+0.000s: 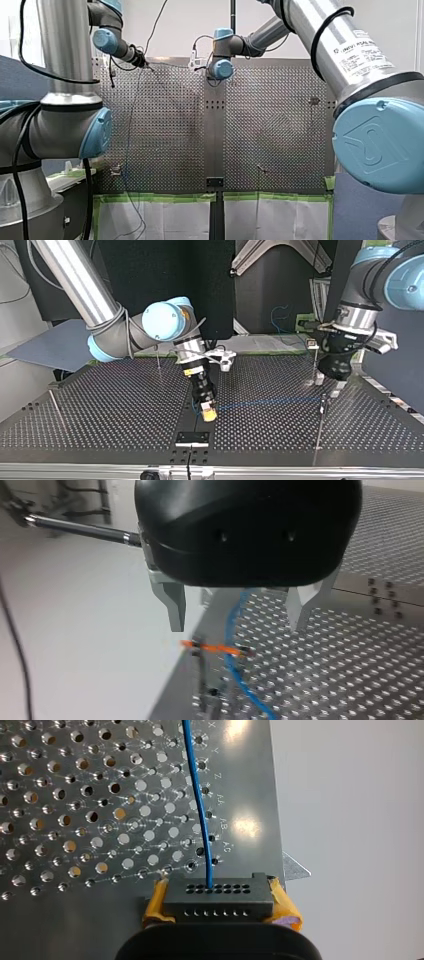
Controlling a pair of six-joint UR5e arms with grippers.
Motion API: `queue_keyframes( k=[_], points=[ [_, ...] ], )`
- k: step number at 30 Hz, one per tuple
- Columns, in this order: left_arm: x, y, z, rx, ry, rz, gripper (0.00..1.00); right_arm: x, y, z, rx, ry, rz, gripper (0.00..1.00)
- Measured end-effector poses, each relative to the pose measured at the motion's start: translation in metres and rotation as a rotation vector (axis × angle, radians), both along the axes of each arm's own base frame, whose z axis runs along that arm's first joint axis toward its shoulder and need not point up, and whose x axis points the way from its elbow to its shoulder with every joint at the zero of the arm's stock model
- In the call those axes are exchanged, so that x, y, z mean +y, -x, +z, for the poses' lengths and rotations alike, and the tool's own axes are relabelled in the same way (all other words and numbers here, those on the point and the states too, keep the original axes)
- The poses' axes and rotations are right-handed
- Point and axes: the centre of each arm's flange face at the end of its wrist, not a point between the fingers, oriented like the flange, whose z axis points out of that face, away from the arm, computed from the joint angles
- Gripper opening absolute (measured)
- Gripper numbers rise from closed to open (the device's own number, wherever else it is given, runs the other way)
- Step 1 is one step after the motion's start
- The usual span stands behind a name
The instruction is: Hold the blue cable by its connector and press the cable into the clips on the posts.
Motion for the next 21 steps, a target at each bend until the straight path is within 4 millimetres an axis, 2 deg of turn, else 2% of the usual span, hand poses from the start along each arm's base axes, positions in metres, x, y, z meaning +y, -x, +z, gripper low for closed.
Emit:
queue_keyframes(
  k=[14,21],
  points=[
    [-0.002,0.009,0.011,-0.023,-0.067,0.011,1.00,-0.001,0.001,-0.001,-0.004,-0.006,0.001,0.00],
    [-0.002,0.005,0.007,-0.016,-0.097,0.006,1.00,-0.001,0.001,-0.001,-0.005,-0.008,0.002,0.00]
  ],
)
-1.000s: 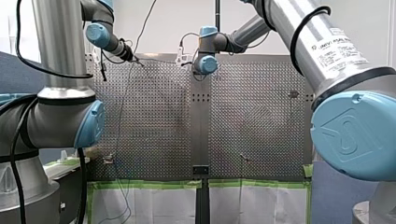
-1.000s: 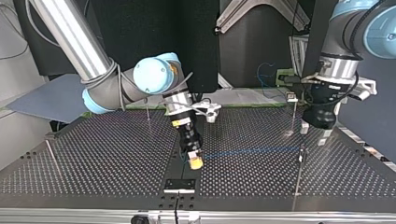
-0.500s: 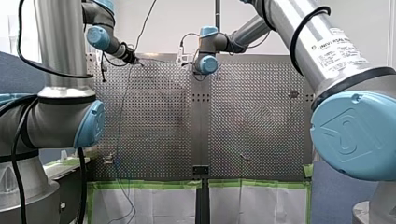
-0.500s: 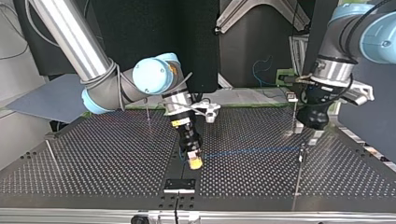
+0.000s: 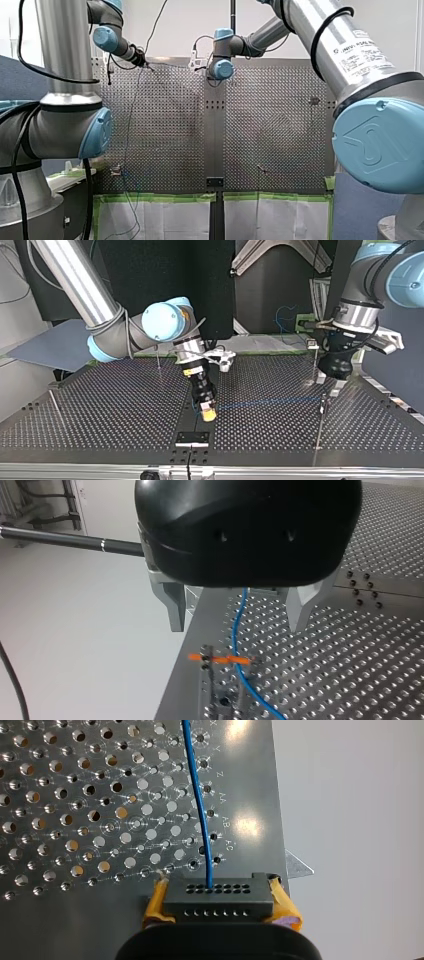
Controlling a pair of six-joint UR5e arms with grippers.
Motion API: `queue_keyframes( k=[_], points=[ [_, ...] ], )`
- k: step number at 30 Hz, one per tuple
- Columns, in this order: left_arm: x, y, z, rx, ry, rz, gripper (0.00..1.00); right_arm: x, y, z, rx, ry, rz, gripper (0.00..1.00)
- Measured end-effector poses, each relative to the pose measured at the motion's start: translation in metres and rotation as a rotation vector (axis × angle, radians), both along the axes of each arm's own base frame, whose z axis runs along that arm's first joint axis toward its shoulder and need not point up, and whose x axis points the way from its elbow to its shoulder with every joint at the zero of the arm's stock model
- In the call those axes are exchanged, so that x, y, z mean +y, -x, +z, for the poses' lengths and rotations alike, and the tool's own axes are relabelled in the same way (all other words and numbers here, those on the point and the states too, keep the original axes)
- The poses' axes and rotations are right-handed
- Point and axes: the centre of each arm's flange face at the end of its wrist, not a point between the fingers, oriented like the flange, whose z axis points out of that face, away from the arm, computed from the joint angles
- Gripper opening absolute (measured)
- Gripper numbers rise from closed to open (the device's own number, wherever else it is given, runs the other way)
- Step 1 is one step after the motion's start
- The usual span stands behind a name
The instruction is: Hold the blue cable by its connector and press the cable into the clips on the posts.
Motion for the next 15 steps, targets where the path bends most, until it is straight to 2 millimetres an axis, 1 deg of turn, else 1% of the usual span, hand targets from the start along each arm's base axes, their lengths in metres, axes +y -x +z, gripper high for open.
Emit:
queue_keyframes(
  k=[15],
  points=[
    [-0.0017,0.0016,0.0015,0.001,0.023,-0.001,1.00,-0.0007,0.0002,-0.0009,0.001,-0.002,0.004,0.00]
  ],
)
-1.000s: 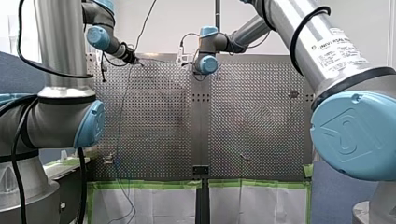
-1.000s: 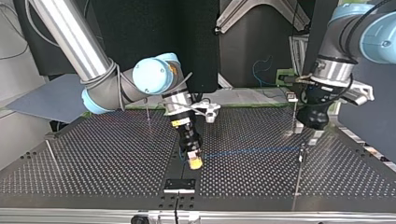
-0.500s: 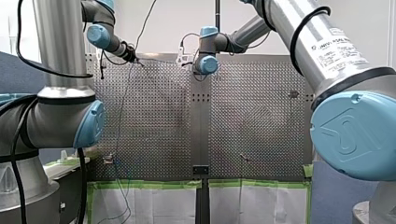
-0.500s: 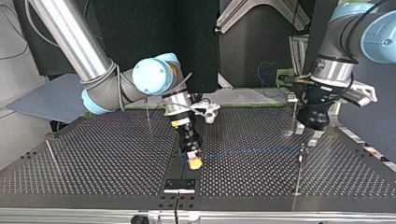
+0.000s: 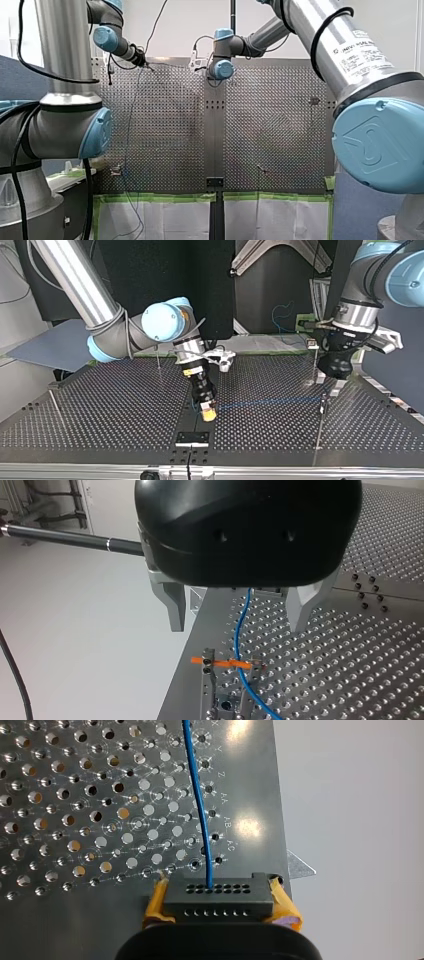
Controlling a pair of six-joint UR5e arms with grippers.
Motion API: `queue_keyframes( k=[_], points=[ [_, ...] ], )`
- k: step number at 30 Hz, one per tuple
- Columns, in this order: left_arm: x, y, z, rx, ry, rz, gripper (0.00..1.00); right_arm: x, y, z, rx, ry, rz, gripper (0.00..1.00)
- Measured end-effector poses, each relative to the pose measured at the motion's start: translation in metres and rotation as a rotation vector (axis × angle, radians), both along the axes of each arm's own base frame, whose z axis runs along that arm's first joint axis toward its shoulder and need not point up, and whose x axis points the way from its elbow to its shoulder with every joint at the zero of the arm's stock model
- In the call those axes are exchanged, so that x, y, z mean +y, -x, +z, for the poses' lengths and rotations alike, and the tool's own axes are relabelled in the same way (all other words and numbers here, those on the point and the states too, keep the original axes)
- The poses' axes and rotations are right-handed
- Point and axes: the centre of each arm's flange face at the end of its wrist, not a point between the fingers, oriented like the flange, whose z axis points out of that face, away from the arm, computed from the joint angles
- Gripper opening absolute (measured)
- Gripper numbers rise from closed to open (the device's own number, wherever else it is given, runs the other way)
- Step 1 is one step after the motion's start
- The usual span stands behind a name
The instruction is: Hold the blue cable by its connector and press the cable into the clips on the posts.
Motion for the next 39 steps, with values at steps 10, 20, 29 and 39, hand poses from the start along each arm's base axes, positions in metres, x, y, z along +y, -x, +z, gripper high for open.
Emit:
queue_keyframes(
  k=[10,20,29,39],
  points=[
    [-0.003,0.001,0.000,0.001,0.003,-0.002,1.00,0.000,0.000,-0.001,0.003,-0.003,0.000,0.00],
    [-0.022,0.006,-0.003,0.016,-0.065,-0.076,1.00,-0.001,0.001,-0.002,0.006,-0.008,-0.014,0.00],
    [-0.032,-0.010,0.007,0.008,-0.140,-0.085,1.00,0.000,0.001,-0.002,0.006,-0.009,-0.017,0.00],
    [-0.034,-0.041,0.004,0.018,-0.187,-0.017,1.00,0.000,0.001,-0.002,0.004,-0.010,-0.016,0.00]
  ],
)
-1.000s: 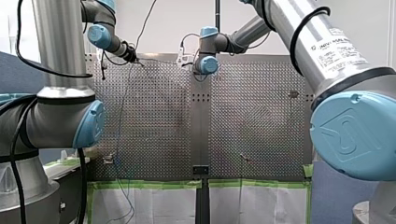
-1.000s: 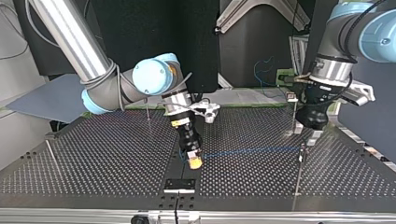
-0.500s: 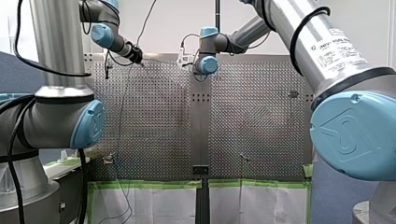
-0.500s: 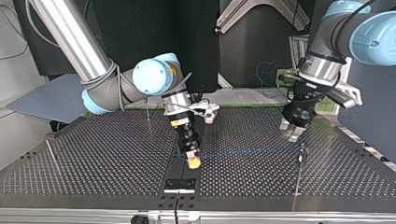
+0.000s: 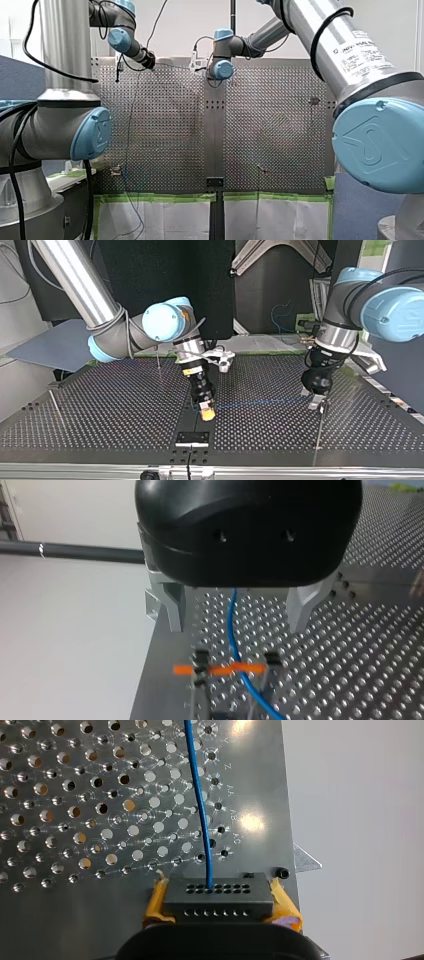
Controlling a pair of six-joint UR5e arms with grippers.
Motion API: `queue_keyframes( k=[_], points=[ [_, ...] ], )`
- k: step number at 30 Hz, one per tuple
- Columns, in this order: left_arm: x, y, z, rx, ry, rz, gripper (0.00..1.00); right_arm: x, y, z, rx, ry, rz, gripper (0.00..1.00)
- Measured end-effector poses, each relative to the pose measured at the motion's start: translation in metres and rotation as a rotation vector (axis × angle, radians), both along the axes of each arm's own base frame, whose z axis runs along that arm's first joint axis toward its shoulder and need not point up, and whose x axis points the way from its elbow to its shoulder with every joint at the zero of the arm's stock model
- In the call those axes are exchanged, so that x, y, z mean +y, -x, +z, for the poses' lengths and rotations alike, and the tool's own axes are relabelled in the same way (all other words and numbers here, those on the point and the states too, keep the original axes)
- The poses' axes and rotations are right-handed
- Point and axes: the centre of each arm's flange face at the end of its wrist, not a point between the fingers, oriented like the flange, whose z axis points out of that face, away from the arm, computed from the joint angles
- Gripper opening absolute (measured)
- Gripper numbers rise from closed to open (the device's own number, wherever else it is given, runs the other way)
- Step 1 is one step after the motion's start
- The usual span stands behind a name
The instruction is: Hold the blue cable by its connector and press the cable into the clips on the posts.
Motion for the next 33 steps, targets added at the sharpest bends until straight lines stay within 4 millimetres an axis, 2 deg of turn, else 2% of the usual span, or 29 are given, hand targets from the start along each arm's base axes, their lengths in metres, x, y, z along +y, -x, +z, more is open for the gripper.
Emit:
queue_keyframes(
  k=[8,17,24,33],
  points=[
    [-0.005,-0.006,-0.004,-0.011,-0.003,0.022,1.00,0.000,0.000,0.000,-0.001,0.000,0.000,0.00],
    [-0.020,-0.014,-0.012,-0.025,0.009,0.018,1.00,0.000,0.000,0.000,0.000,0.000,0.001,0.00],
    [-0.025,-0.034,-0.018,-0.055,0.024,0.064,1.00,0.001,0.000,0.000,0.001,0.000,0.001,0.00],
    [-0.032,-0.044,-0.012,-0.091,0.031,0.093,1.00,0.001,0.000,-0.001,0.004,0.000,0.001,0.00]
  ],
)
